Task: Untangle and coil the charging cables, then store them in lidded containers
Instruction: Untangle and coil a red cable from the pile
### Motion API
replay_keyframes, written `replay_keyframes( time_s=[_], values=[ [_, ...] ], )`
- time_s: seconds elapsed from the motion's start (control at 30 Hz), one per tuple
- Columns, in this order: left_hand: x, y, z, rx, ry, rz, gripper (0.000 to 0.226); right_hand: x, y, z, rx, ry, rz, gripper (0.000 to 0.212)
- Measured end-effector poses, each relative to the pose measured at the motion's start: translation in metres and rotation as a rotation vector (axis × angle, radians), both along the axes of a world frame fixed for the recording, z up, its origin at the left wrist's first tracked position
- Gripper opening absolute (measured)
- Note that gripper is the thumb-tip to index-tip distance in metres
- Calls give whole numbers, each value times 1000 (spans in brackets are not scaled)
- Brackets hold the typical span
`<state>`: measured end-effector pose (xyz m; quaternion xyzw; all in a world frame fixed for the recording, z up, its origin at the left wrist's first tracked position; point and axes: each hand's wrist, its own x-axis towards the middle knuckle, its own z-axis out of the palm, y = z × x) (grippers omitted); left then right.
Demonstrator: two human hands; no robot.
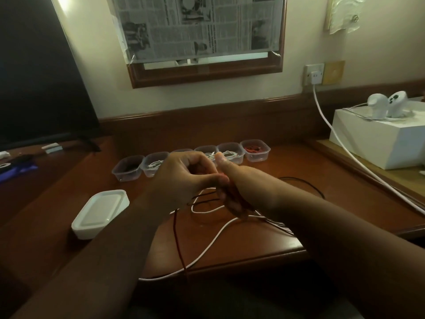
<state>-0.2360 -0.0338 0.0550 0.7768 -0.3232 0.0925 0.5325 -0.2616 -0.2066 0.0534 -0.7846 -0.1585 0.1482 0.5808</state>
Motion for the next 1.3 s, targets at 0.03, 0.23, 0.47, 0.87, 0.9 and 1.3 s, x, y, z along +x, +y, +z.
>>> replay_keyframes(
  time_s=[0.03, 0.23, 0.47, 0.87, 0.9, 1.3],
  values=[
    [2, 0, -1, -75, 73, -34, 30, -2, -3, 2, 124, 127, 87, 71],
    [3, -19, -36, -444, 397, -18, 15, -6, -4, 22, 1083, 328, 279, 73],
    [-12, -23, -41, -71, 206, 71, 14, 10, 5, 9, 210, -487, -459, 47],
    [8, -10, -45, -503, 373, -29, 9, -6, 9, 12, 758, 499, 264, 73],
    [7, -15, -49, -516, 395, -29, 13, -6, 9, 15, 908, 496, 258, 73],
    [-7, -12, -33, 193, -189, 119, 11, 16, 13, -14, -143, -400, -295, 75]
  ],
)
